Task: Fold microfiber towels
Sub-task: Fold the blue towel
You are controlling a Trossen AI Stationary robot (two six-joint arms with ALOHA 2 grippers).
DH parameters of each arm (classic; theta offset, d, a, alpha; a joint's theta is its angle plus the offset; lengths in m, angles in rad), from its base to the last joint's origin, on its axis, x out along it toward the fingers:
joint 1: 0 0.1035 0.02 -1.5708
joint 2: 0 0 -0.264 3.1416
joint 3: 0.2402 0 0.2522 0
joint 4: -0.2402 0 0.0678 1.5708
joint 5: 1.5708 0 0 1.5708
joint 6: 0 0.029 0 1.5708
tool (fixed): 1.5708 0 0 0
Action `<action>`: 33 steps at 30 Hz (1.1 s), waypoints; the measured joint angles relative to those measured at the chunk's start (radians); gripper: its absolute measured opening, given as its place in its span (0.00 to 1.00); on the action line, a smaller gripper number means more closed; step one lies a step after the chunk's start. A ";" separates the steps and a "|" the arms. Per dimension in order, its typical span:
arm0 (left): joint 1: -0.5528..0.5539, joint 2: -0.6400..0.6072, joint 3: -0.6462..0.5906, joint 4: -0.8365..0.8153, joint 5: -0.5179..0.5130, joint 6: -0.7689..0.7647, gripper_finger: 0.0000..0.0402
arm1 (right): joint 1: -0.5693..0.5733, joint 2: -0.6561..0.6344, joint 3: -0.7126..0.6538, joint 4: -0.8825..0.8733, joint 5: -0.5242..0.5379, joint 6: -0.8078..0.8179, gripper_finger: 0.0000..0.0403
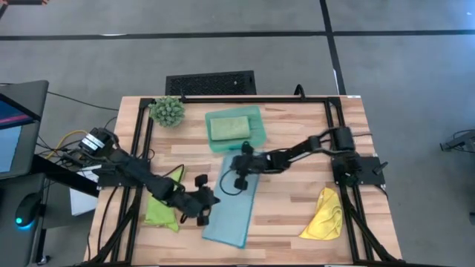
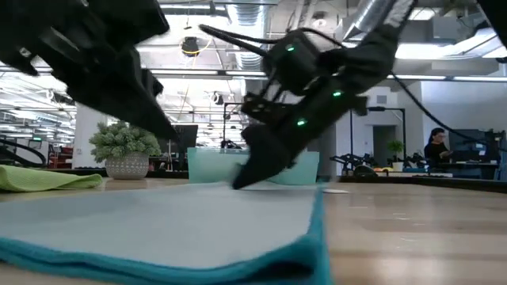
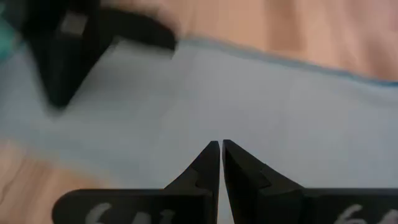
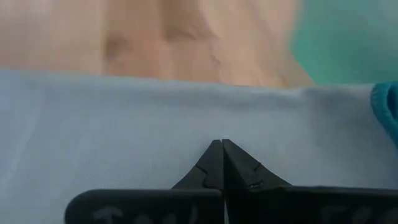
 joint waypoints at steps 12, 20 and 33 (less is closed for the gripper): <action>-0.069 0.077 0.000 0.082 -0.076 0.025 0.03 | 0.095 -0.116 0.093 -0.163 -0.042 -0.193 0.02; -0.077 0.260 0.026 0.209 0.036 -0.036 0.03 | 0.306 -0.143 0.000 -0.062 0.073 -0.027 0.04; -0.124 0.446 0.215 0.356 -0.005 -0.207 0.03 | 0.547 -0.198 0.002 -0.176 0.309 0.171 0.03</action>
